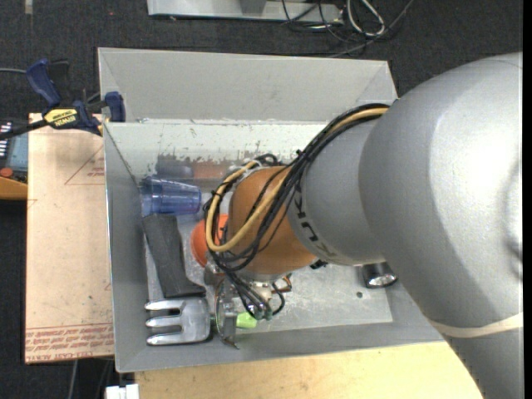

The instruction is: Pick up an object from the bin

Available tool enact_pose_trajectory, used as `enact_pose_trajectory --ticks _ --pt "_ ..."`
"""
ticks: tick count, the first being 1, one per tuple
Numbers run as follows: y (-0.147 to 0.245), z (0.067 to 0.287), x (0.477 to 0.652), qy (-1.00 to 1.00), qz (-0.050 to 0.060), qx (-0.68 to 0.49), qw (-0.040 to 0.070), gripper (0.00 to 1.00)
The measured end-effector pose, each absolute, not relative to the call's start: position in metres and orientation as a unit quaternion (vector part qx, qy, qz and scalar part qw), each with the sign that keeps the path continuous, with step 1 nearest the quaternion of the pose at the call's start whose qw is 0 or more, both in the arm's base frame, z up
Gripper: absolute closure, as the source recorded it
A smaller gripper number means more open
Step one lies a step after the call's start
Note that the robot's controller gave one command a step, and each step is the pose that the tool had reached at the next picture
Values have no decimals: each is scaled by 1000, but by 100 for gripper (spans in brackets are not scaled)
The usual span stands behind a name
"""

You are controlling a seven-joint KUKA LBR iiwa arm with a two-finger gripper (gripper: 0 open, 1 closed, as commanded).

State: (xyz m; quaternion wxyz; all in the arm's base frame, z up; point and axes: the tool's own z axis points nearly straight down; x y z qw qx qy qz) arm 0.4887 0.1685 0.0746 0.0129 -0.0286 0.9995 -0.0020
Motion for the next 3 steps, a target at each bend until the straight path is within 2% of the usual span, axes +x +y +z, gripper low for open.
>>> enact_pose_trajectory --ticks 1,2,3 --pt "124 69 477 994 3 110 5 100" --pt "124 69 477 994 3 110 5 100" --pt "124 79 477 994 3 110 3 100"
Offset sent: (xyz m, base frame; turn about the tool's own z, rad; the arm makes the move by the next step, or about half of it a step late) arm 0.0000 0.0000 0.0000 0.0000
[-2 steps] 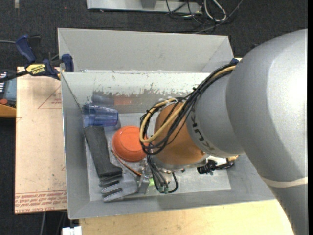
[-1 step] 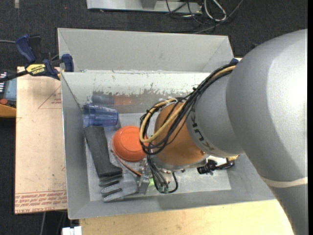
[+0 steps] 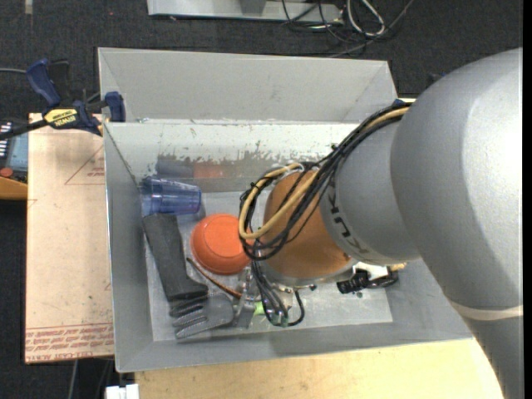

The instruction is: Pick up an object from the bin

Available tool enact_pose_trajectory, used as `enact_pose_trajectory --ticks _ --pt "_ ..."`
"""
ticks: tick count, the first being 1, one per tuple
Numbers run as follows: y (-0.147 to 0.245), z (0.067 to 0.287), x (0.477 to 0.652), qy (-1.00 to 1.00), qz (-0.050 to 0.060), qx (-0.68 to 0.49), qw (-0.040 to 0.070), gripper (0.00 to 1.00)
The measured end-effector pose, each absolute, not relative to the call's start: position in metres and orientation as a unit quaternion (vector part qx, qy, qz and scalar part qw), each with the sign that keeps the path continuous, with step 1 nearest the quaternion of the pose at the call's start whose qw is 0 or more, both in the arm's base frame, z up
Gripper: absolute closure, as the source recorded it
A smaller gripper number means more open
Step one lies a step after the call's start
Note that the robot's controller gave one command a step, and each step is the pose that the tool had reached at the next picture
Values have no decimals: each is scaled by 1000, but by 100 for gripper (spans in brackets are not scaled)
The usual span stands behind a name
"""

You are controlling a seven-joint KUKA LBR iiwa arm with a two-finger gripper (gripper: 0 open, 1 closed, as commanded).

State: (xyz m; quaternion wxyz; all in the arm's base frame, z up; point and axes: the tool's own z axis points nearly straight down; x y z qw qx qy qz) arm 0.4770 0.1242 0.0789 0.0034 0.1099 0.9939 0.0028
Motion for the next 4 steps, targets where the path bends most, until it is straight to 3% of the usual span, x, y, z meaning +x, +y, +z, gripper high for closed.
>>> enact_pose_trajectory --ticks 1,3,4 --pt "124 75 476 994 3 110 3 100" --pt "124 124 476 994 3 109 1 100" --pt "124 130 476 994 3 109 1 100"
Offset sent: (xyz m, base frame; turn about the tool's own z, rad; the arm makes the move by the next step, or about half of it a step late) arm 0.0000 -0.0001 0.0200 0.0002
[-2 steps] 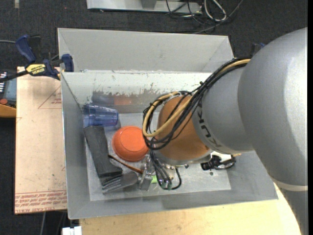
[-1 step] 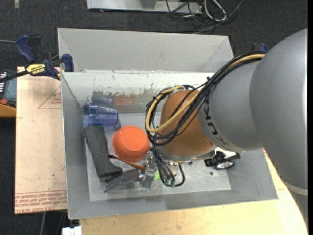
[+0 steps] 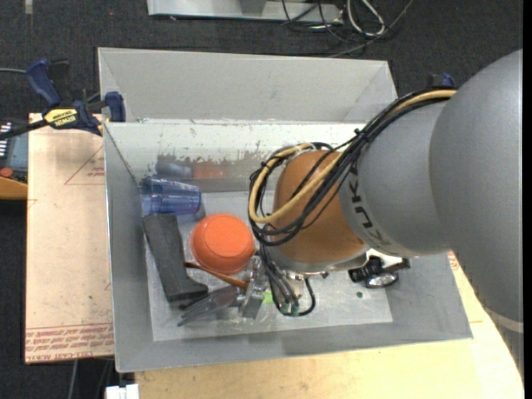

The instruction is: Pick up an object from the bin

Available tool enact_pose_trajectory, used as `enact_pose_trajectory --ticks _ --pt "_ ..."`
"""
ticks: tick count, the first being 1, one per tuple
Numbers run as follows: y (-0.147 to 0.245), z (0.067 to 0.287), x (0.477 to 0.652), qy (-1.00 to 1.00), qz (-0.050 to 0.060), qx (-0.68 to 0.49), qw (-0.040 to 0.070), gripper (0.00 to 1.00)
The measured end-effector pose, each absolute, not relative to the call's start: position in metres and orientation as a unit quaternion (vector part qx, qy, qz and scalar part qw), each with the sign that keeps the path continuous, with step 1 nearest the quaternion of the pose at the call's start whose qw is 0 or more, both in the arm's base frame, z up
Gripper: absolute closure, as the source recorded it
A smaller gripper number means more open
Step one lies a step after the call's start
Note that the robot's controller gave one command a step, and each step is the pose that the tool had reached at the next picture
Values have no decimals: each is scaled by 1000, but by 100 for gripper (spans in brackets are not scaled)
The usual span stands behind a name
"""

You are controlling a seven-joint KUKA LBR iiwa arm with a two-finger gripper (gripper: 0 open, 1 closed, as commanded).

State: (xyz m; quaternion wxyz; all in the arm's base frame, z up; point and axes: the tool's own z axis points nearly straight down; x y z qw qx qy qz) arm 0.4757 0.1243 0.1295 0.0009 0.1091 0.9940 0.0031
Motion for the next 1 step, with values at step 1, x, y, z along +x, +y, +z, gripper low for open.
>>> enact_pose_trajectory --ticks 1 --pt "124 175 476 994 3 108 1 100"
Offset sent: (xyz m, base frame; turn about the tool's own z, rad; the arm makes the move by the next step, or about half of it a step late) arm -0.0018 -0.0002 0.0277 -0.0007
